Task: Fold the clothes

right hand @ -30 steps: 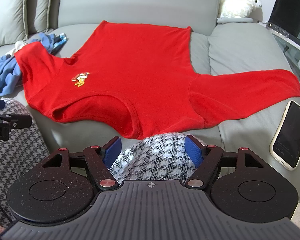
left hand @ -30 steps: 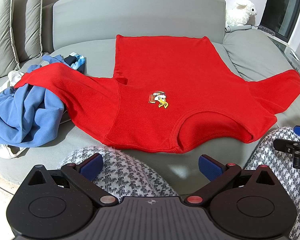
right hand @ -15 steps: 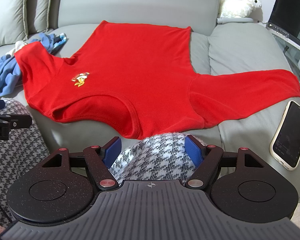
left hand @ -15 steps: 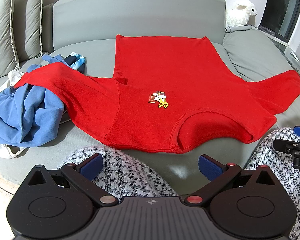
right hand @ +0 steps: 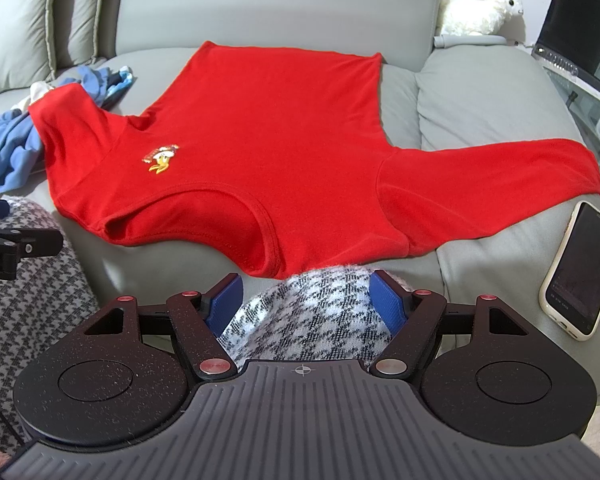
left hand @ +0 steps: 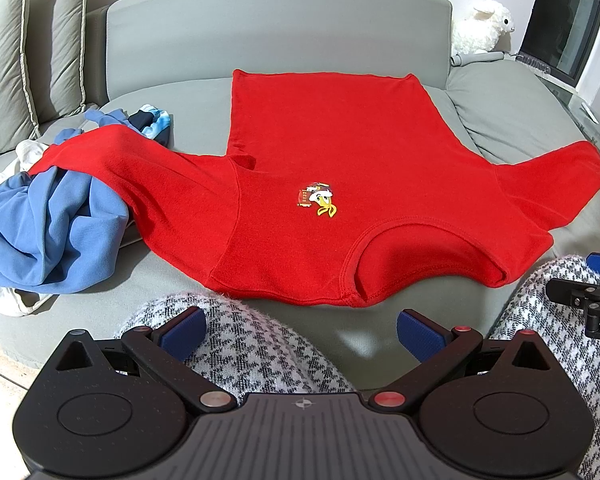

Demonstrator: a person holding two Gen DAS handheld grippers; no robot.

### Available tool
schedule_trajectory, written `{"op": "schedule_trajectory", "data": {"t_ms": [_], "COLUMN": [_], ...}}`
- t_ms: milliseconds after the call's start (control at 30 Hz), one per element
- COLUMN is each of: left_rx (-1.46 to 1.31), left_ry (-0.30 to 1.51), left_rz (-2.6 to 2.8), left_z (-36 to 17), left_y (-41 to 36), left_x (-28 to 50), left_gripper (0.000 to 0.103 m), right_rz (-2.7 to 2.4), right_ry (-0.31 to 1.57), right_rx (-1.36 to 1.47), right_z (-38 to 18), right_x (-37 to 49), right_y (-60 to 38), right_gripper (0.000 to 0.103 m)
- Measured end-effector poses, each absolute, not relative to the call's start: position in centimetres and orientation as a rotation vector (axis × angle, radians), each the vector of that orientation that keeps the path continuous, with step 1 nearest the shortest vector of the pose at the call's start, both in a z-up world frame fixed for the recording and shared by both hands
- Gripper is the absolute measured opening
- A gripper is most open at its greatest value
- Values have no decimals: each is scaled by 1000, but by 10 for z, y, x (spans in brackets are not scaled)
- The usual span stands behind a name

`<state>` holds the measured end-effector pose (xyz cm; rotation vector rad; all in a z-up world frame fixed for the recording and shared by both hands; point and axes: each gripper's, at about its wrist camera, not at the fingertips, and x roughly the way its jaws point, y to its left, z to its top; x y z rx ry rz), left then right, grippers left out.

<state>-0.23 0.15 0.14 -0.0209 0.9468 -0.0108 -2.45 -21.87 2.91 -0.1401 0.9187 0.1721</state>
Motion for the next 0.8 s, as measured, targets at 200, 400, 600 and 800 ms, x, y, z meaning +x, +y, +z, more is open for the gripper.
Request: {"op": "schedule_trajectory", "data": {"t_ms": [200, 400, 600, 800], "left_rx": [-24, -22, -24, -15], "left_ry": [946, 946, 947, 953], "left_rz": [-11, -12, -12, -3], "left_z": [1, 2, 2, 3], "left_y": [2, 2, 3, 4], "left_x": [-2, -3, -3, 0], "left_gripper": [103, 103, 103, 102], "right_rz": [172, 171, 171, 166], "right_ry": [919, 919, 919, 914], "right_rx": [-142, -141, -142, -145], "right_z": [29, 29, 29, 31], "right_x": [-24, -24, -24, -24], "right_y": [-219, -219, -219, -219], "right_gripper": [75, 75, 75, 75]}}
